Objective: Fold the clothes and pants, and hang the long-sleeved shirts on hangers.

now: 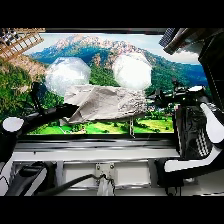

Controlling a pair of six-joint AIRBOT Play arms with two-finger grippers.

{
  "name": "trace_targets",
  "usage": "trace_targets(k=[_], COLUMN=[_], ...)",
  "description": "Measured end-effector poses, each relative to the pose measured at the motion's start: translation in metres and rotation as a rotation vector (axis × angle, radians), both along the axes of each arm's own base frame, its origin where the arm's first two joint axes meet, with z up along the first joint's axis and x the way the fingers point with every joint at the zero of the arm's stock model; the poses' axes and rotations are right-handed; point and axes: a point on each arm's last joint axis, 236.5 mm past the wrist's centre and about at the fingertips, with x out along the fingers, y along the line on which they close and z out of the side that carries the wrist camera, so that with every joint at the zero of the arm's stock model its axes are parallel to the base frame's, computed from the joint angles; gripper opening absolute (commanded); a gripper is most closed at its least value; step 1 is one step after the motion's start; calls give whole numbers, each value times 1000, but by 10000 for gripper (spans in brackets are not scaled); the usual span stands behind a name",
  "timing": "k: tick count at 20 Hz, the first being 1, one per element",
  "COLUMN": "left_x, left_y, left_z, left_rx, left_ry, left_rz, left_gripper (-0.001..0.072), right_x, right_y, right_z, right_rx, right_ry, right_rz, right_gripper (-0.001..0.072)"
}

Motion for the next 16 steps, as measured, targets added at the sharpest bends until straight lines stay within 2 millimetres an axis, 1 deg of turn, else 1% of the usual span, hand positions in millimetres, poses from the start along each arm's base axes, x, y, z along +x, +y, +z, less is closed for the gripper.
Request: trace_targets(k=[1,2,3,6,7,8,9,10,11,12,13,14,16], left_x=[0,1,1,2,2,2,2,2,2,2,2,3,3], left_y=[-1,-2,-2,-3,-4,-4,-4,-4,-4,-4,-4,-4,-3], left_z=[2,4,5,7,8,8,8,8,9,9,9,9,9], left_rx=[-7,-13,-18,-26,-28,-28,-30,-31,-31,-32,-31,-32,-31], left_ry=[-6,-12,-14,-22,-23,-24,-24,-24,-26,-27,-27,-27,-29], left_rz=[-2,-3,-3,-4,-3,-4,-4,-4,-3,-3,-3,-1,1], left_gripper=[485,465,466,466,465,465,461,449,450,432,387,387,387], right_x=[0,1,1,4,4,5,5,5,4,2,2,2,2], right_y=[6,12,17,35,40,44,47,52,55,59,62,64,68], right_z=[-4,-9,-14,-21,-24,-27,-30,-33,-35,-37,-38,-38,-37], right_rx=[5,8,8,16,10,-1,-14,-22,-34,-37,-44,-45,-44], right_ry=[0,2,6,6,7,2,-1,-1,-3,-2,-5,-7,-8], right_rz=[14,25,36,53,62,67,78,88,98,111,118,121,126], right_gripper=[650,650,650,647,634,552,409,291,189,148,48,26,26])
